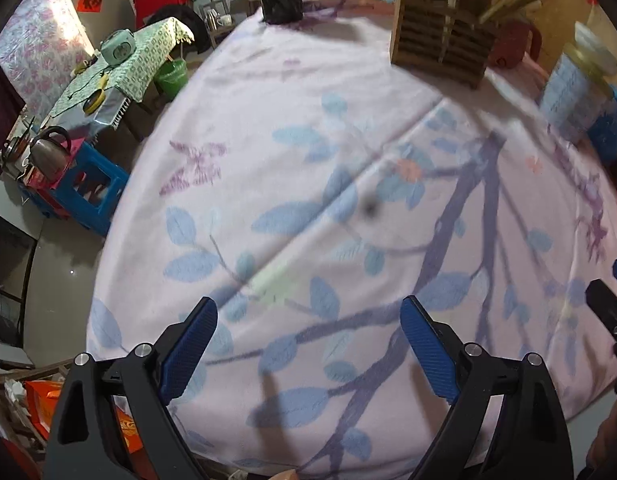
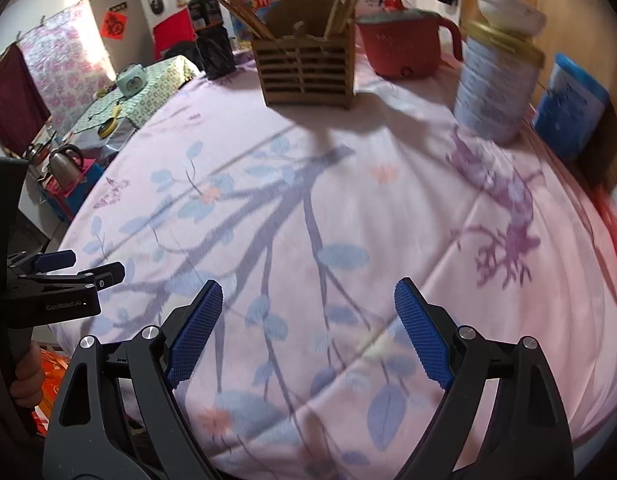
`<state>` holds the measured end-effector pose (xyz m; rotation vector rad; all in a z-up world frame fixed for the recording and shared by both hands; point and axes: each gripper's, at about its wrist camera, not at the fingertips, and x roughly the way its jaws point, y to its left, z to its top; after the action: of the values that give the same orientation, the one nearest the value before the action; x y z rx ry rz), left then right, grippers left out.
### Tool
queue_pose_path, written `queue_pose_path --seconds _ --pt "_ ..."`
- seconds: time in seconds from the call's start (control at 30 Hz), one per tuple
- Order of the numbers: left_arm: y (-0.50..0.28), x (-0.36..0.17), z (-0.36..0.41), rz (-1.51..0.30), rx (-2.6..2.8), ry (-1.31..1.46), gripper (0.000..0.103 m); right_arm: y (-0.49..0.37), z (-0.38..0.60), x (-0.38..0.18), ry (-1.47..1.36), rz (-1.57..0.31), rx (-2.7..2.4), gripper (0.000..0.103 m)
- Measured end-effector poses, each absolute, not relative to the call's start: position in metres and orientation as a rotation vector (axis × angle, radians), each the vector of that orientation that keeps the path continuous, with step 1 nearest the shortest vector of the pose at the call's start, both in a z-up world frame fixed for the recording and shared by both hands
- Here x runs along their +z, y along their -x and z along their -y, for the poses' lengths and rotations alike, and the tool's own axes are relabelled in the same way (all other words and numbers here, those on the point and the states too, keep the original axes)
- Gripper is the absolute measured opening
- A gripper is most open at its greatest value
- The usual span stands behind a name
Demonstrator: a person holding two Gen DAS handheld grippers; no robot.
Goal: Organize utensils
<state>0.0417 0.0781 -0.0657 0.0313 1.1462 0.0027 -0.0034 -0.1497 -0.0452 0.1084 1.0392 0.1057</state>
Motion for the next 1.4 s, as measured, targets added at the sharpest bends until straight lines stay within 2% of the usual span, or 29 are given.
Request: queue_pose_path --seconds 0.1,0.27,0.33,0.57,0.8,1.4 --pt "-0.053 -0.042 -0.074 -1.089 0.024 -0.028 0.091 -0.015 0.156 -0.023 -0.095 -0.973 0.133 0.085" --pt "-0.082 0.027 -0.062 -0.936 0.066 -0.033 0.091 -0.066 0.178 0.038 -0.103 -0.8 0.15 0.085" --pt "-0.092 0.054 -0.058 -0.877 0.062 -0.019 0.096 -0.085 0.187 0.062 -0.127 -0.735 0.136 0.085" --pt "-0.127 0.114 -0.038 -0.758 0.017 -0.005 0.097 -0.11 0.198 0.107 -0.206 -0.643 0.026 0.085" --pt "-0.142 0.115 -0.019 -0.754 -0.072 -0.048 0.097 -0.095 0.195 0.105 -0.188 -0.636 -0.049 0.085" --pt "-0.15 0.104 -0.029 -0.775 -0.06 -0.04 0.097 -0.112 0.182 0.103 -0.156 -0.655 -0.014 0.085"
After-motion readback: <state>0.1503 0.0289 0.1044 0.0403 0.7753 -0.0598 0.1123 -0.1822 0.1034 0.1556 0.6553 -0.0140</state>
